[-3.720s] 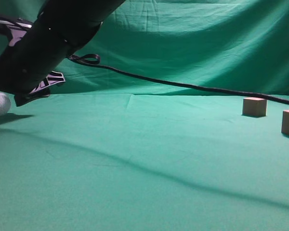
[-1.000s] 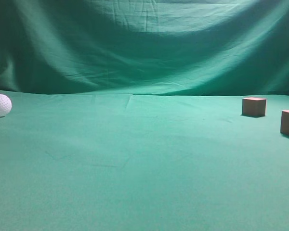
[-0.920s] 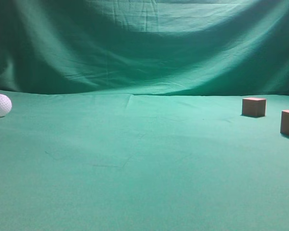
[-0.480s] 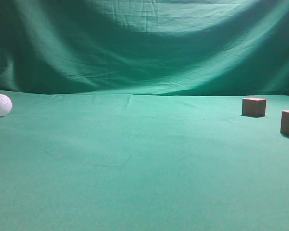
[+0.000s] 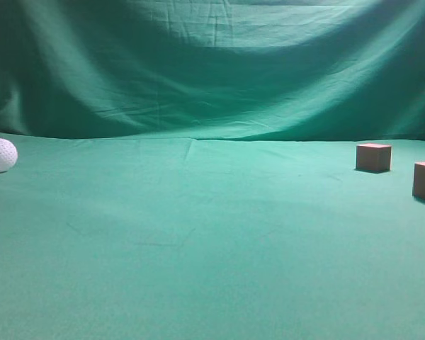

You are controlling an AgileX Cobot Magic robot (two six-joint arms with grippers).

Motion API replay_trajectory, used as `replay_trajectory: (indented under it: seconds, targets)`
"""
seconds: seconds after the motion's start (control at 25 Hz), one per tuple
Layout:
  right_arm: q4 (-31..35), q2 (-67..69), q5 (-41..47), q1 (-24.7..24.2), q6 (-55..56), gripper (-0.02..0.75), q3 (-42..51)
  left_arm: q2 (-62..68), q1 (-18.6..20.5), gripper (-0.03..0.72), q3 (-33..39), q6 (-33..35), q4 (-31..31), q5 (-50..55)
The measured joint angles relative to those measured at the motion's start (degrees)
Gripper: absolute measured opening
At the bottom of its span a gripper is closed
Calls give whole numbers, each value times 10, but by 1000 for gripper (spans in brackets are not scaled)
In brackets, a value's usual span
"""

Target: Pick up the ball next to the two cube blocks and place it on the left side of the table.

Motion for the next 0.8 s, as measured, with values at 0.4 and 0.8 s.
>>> replay_trajectory:
  seconds: [0.4,0.8]
  targets:
    - [0,0,5,0,0,0,0,0,0,0,0,0,0,0]
    - [0,0,5,0,0,0,0,0,0,0,0,0,0,0]
